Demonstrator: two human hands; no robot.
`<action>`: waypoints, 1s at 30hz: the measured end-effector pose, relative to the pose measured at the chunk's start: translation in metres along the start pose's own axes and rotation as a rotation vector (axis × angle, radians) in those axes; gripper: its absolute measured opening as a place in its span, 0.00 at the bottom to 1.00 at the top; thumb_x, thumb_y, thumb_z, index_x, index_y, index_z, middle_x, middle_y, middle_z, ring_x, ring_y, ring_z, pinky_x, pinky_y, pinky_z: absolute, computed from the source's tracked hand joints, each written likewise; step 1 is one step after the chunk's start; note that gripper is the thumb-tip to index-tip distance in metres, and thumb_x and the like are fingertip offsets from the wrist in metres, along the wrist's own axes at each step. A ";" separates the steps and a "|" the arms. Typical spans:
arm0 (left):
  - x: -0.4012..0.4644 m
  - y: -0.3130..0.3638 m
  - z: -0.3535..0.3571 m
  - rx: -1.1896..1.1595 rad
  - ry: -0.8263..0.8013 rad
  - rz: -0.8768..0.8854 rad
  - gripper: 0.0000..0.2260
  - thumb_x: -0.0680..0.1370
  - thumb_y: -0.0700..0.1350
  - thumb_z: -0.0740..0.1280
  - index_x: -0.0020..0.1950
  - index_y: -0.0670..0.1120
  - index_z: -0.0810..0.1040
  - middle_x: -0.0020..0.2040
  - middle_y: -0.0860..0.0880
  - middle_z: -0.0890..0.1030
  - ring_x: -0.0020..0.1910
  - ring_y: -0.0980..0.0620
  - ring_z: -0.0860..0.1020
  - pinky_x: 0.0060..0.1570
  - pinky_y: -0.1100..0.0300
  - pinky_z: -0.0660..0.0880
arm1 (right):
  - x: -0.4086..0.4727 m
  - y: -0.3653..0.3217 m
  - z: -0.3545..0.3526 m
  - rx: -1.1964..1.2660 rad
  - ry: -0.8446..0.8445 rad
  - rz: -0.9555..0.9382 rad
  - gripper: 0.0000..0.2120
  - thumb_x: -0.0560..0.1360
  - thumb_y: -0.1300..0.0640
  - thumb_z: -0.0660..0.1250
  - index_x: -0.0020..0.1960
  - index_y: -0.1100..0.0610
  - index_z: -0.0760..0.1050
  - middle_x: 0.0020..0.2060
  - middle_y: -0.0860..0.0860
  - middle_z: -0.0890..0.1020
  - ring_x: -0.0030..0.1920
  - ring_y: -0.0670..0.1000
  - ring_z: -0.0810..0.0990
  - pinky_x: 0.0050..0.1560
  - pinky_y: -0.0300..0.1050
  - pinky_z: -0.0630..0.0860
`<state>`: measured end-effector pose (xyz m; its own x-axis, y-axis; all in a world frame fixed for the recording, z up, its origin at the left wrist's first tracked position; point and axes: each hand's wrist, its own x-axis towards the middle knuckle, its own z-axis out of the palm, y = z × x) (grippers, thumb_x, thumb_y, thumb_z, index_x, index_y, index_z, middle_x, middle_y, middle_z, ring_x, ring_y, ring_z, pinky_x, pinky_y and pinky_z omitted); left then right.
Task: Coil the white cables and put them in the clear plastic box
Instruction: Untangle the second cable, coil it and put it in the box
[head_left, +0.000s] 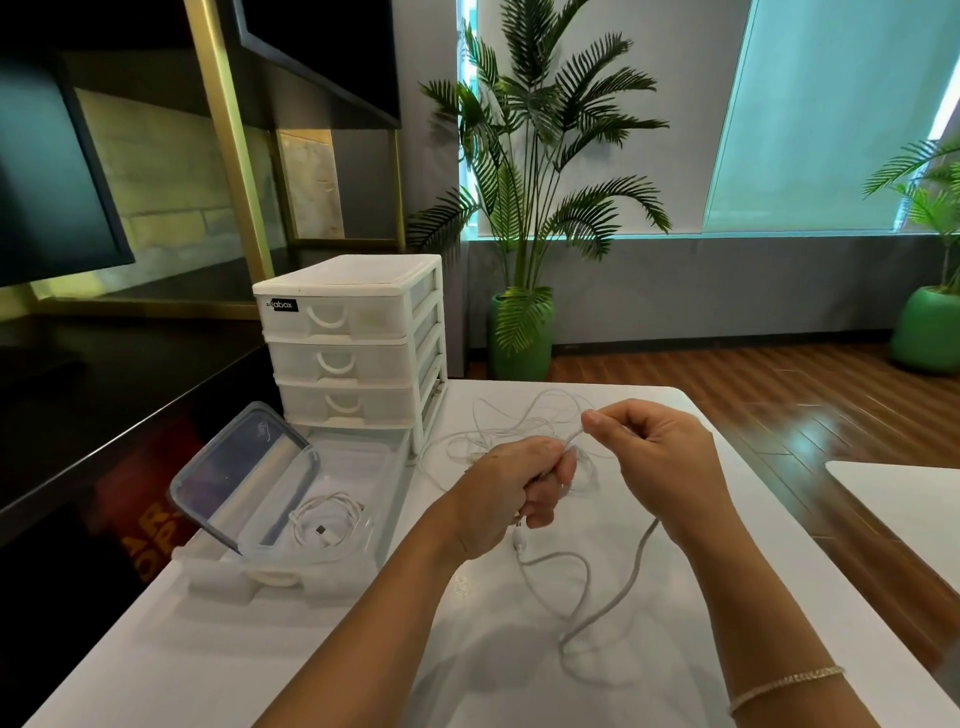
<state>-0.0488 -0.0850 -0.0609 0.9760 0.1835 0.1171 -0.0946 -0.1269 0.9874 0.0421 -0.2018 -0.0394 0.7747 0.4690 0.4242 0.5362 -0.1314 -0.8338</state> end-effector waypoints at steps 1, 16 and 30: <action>0.000 0.000 0.000 -0.029 -0.001 -0.007 0.20 0.83 0.44 0.48 0.33 0.46 0.69 0.25 0.55 0.67 0.26 0.56 0.63 0.29 0.64 0.63 | 0.000 0.001 0.000 0.011 -0.002 0.008 0.07 0.73 0.52 0.67 0.39 0.53 0.78 0.34 0.45 0.80 0.39 0.46 0.78 0.40 0.36 0.73; 0.001 0.006 -0.005 -1.108 0.128 0.077 0.25 0.82 0.48 0.49 0.27 0.44 0.71 0.19 0.52 0.64 0.17 0.58 0.63 0.18 0.67 0.61 | -0.001 0.002 0.010 -0.061 -0.334 0.028 0.15 0.78 0.51 0.59 0.61 0.53 0.77 0.30 0.37 0.69 0.31 0.40 0.67 0.36 0.30 0.63; 0.005 0.005 -0.006 -0.584 0.446 0.115 0.16 0.82 0.49 0.49 0.53 0.43 0.74 0.22 0.54 0.68 0.22 0.57 0.70 0.38 0.65 0.75 | -0.011 -0.001 0.022 -0.506 -0.688 0.003 0.15 0.77 0.49 0.62 0.63 0.47 0.75 0.63 0.50 0.77 0.60 0.51 0.75 0.62 0.44 0.70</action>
<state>-0.0452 -0.0784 -0.0543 0.7933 0.5943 0.1324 -0.4012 0.3466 0.8479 0.0259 -0.1878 -0.0507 0.4879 0.8726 -0.0236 0.7464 -0.4310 -0.5070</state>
